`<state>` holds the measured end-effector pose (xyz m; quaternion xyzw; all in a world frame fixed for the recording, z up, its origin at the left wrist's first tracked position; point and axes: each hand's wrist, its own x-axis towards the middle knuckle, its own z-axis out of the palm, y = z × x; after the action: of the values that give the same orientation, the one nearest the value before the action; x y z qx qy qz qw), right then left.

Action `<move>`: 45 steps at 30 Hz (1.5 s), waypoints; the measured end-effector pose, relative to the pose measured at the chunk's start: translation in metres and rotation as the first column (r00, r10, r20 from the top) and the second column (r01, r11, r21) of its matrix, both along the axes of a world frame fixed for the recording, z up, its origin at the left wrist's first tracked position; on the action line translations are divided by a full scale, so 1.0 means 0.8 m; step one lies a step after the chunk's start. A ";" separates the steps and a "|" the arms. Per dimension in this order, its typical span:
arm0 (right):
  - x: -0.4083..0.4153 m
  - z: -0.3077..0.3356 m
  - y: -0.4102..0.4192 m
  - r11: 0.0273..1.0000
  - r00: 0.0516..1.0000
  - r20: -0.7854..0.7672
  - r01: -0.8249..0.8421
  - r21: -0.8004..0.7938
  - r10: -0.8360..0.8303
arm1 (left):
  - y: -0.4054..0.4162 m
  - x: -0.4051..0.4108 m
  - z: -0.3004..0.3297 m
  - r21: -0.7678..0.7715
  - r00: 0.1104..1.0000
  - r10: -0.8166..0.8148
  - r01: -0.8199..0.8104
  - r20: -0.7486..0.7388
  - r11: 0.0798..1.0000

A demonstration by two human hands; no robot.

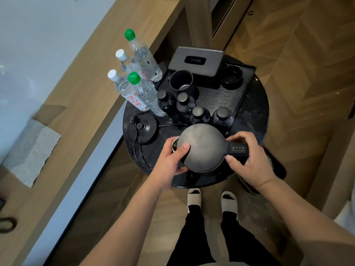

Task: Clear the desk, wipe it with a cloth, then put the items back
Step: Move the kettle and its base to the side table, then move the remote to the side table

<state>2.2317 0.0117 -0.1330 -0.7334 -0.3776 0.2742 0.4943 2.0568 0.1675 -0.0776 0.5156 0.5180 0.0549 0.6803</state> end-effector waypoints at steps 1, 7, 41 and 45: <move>-0.004 0.001 0.001 0.999 0.999 -0.006 0.032 0.027 -0.031 | 0.000 0.000 0.000 -0.003 1.000 0.003 -0.003 0.001 1.000; -0.032 0.033 0.023 0.984 0.957 0.250 0.113 0.137 -0.145 | 0.000 -0.003 0.001 -0.020 1.000 0.017 -0.017 0.005 1.000; -0.673 0.183 0.289 0.488 0.398 0.477 -0.870 -0.074 0.783 | 0.029 -0.652 0.091 0.723 0.540 0.828 -0.510 -0.153 0.467; -0.778 0.184 0.287 0.367 0.274 0.472 -0.923 -0.117 0.838 | -0.001 -0.748 0.094 0.718 0.427 0.891 -0.571 -0.154 0.398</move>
<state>1.6090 0.2416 0.0145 -0.3913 -0.8473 0.2859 0.2175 1.4582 0.1664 -0.0028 0.3848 0.8155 0.3718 0.2204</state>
